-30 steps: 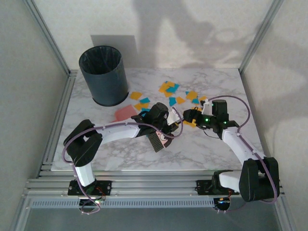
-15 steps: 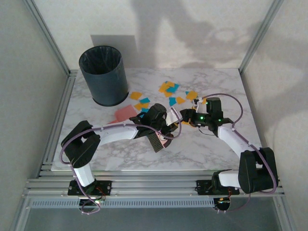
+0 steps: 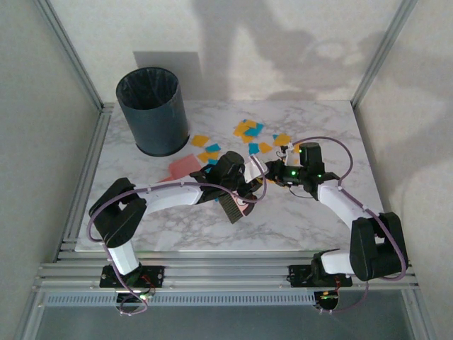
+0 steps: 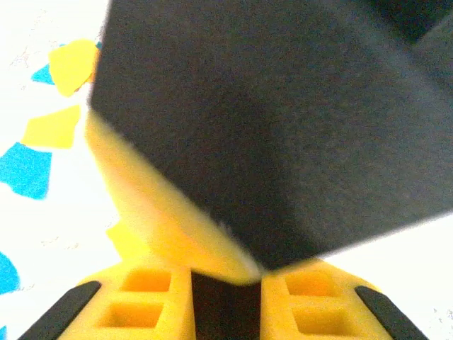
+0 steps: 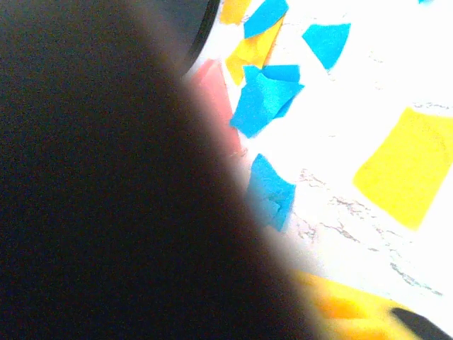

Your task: Sweep away the paper scraps from the table

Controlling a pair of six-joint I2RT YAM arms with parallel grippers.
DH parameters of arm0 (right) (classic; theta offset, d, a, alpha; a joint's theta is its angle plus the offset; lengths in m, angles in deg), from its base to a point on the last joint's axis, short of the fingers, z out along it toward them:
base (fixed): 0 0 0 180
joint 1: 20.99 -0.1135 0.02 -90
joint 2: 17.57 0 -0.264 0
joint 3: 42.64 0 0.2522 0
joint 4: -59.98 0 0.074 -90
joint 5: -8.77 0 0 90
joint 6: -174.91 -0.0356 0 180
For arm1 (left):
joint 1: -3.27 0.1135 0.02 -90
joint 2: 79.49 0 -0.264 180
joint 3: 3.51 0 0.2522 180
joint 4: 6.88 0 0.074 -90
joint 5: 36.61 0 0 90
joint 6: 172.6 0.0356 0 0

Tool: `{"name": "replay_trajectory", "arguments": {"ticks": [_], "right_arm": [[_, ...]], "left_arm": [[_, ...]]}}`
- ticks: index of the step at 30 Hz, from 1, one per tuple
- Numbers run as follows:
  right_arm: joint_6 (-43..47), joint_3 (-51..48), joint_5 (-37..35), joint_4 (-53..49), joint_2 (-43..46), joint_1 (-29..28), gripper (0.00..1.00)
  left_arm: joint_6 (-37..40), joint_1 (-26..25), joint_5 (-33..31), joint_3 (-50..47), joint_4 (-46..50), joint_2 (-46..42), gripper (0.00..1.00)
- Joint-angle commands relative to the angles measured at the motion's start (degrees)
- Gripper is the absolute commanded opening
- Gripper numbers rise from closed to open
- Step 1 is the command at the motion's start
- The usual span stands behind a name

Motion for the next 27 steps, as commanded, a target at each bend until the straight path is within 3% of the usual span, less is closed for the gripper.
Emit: {"name": "replay_trajectory", "arguments": {"ticks": [1,5,9,13,15,20,27], "right_arm": [[0.0,1.8,1.8,1.2,0.0,-0.8,0.29],[-0.5,1.6,-0.1,1.1,1.1,-0.8,0.2],[-0.7,1.7,-4.5,-0.1,3.9,-0.7,0.16],[-0.6,2.2,-8.8,-2.1,7.1,-0.6,0.15],[-0.6,2.4,-10.8,-3.1,8.6,-0.6,0.15],[0.5,3.4,-14.4,-5.7,11.6,-0.6,0.14],[3.7,6.3,-18.6,-11.8,13.8,-0.5,0.13]], "left_arm": [[-0.7,-0.2,-0.1,0.5,-2.5,-2.4,0.18],[-1.0,-0.2,-0.1,-0.1,-2.8,-2.9,0.29],[-0.9,-0.3,0.0,-2.8,-4.6,-5.2,0.59],[-0.4,-0.3,-1.0,-6.6,-5.2,-9.8,0.78],[-0.4,-0.2,-2.9,-7.2,-3.5,-12.1,0.79],[-0.6,1.8,-12.9,-9.3,-0.6,-18.6,0.69],[-5.0,10.3,-19.4,-14.7,-1.1,-29.3,0.76]]}}
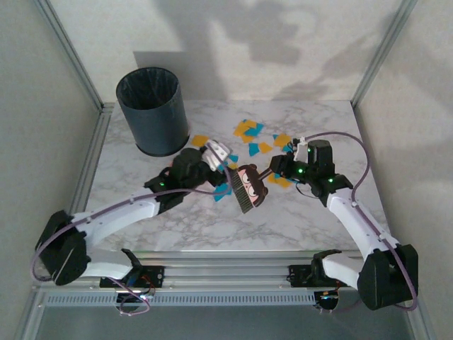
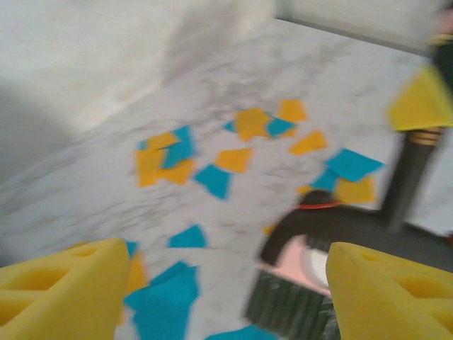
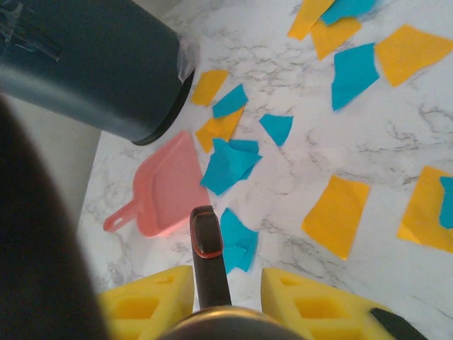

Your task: Sweep away the paper scraps from the table

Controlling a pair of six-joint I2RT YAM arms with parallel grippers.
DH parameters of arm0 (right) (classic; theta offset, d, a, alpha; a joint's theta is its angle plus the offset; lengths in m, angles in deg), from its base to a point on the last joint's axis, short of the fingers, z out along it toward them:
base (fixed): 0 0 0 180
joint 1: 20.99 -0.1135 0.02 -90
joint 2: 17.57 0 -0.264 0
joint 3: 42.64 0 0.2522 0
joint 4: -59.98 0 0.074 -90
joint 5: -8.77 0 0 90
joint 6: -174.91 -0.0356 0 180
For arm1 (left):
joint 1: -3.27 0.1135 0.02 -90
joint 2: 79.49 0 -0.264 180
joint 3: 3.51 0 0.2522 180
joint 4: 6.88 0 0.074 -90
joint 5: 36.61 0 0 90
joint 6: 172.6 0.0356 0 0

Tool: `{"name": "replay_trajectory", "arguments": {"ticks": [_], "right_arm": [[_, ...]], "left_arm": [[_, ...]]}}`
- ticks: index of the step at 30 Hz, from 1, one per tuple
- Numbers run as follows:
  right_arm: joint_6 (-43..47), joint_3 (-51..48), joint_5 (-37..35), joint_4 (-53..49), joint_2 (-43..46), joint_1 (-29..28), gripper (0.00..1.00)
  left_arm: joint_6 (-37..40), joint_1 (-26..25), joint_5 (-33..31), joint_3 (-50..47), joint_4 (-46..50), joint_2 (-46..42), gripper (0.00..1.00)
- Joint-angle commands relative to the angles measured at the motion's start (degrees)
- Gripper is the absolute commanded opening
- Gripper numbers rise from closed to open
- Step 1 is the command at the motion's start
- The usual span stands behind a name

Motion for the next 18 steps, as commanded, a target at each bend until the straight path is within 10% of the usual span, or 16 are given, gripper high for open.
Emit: {"name": "replay_trajectory", "arguments": {"ticks": [1,18], "right_arm": [[2.4,3.2,-2.7,-3.0,1.7,0.0,0.13],[5.0,5.9,-5.7,-7.2,1.3,2.3,0.13]], "left_arm": [[-3.5,3.8,-5.8,-0.5,3.1,-2.8,0.77],[7.5,24.6,-0.3,-0.8,23.4,-5.5,0.94]]}}
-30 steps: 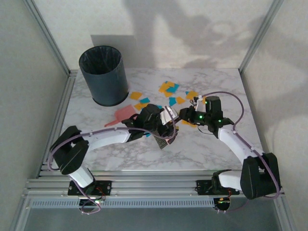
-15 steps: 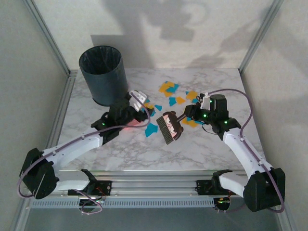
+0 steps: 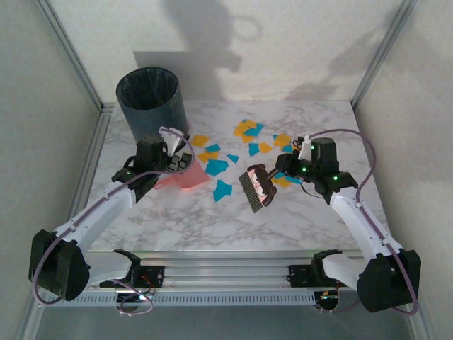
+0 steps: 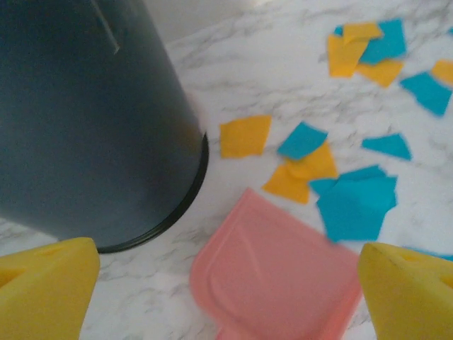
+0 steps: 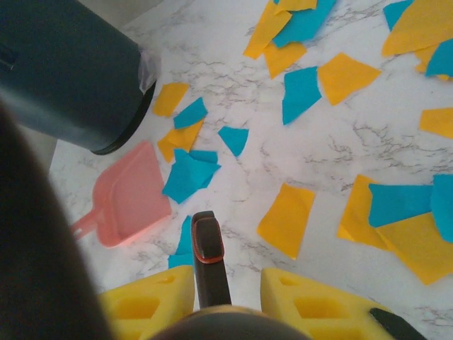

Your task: Sweep away the paper scraps from the table

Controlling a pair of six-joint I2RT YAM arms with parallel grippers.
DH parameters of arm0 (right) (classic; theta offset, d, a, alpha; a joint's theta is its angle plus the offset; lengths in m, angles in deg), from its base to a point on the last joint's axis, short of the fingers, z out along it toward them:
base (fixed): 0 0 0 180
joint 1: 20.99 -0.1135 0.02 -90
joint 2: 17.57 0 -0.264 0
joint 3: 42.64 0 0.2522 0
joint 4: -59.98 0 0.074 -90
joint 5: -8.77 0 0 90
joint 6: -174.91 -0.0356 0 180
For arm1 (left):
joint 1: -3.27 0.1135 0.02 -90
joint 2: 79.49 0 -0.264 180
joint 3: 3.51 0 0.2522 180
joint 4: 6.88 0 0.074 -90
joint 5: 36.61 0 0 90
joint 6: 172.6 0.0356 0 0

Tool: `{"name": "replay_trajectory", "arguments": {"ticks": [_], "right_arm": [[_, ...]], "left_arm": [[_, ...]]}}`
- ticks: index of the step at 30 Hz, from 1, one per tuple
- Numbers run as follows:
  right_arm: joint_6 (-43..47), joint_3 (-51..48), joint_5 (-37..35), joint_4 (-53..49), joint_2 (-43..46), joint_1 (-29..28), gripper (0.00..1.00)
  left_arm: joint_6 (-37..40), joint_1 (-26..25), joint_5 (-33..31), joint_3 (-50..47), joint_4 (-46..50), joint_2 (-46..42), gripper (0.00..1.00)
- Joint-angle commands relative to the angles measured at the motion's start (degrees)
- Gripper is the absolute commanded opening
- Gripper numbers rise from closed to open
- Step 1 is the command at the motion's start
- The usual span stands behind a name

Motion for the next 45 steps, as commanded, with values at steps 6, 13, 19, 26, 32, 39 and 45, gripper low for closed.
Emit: {"name": "replay_trajectory", "arguments": {"ticks": [6,13,19,26,32,39,45], "right_arm": [[1.6,4.3,-0.1,-2.2,-0.3,1.7,0.13],[2.0,5.4,0.0,-2.8,-1.5,2.4,0.13],[1.5,5.7,0.3,-2.9,-1.6,2.5,0.13],[1.4,6.1,0.3,-3.3,-1.7,2.6,0.14],[1.5,6.5,0.3,-3.5,-2.0,2.6,0.14],[1.2,6.5,0.2,-3.7,-2.4,2.6,0.14],[1.1,6.6,0.1,-4.1,-2.2,2.6,0.14]], "left_arm": [[16.4,10.6,14.1,1.4,16.6,-0.3,0.97],[22.4,15.7,15.5,2.4,23.7,5.5,0.97],[26.0,17.7,15.3,-0.3,19.3,8.0,0.94],[25.8,18.2,15.2,-0.6,19.5,14.0,0.91],[25.2,17.9,14.8,-1.1,15.6,17.7,0.86],[24.4,16.3,16.4,-3.5,10.2,19.1,0.82],[24.1,15.2,17.1,-5.2,6.4,20.3,0.72]]}}
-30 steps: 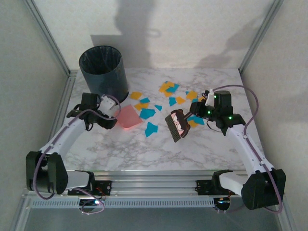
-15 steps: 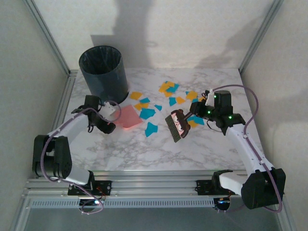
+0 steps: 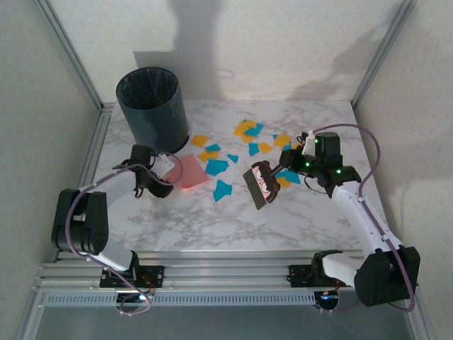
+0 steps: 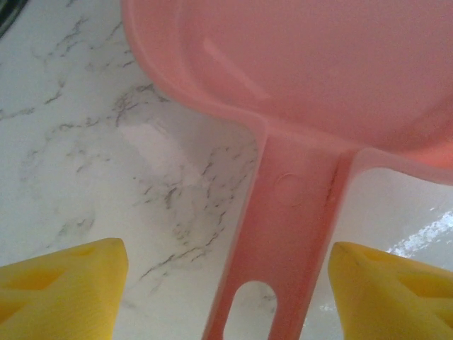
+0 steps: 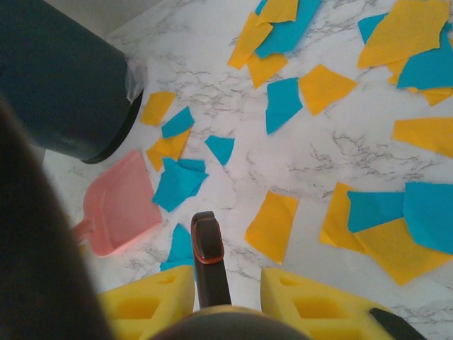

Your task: Sweep away the paper scraps from the table

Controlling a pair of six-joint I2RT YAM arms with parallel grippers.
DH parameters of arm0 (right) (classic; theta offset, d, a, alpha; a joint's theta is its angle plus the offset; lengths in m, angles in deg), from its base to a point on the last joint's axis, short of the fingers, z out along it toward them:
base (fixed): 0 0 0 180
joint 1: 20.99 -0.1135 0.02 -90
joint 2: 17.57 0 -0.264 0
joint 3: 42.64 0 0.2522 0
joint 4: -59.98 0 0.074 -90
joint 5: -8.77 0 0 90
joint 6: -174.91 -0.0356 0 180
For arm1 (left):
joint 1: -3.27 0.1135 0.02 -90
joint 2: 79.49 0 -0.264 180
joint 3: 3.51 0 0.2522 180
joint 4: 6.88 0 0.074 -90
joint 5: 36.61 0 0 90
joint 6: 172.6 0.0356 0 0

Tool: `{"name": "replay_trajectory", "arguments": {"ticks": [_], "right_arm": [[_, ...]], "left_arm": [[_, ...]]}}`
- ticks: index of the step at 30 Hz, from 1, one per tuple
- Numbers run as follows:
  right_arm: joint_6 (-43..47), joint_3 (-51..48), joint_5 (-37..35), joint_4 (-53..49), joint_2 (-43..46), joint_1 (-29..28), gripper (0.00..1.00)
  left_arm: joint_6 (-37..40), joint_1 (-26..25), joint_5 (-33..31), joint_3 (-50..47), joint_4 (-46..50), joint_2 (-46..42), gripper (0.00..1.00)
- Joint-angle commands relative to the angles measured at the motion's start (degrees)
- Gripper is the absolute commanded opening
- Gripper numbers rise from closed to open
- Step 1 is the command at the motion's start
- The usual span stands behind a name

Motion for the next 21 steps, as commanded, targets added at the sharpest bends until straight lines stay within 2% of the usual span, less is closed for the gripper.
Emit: {"name": "replay_trajectory", "arguments": {"ticks": [1,15,21], "right_arm": [[-0.3,2.2,-0.1,-0.1,0.2,0.4,0.14],[-0.3,2.2,-0.4,-0.9,0.1,0.5,0.15],[-0.7,2.0,-0.3,-0.4,-0.1,0.4,0.15]], "left_arm": [[-0.1,-0.8,2.0,-0.9,-2.5,1.7,0.71],[-0.5,-2.1,2.0,-1.0,-1.3,3.1,0.61],[-0.3,-2.7,1.4,-1.0,-0.5,3.4,0.51]]}}
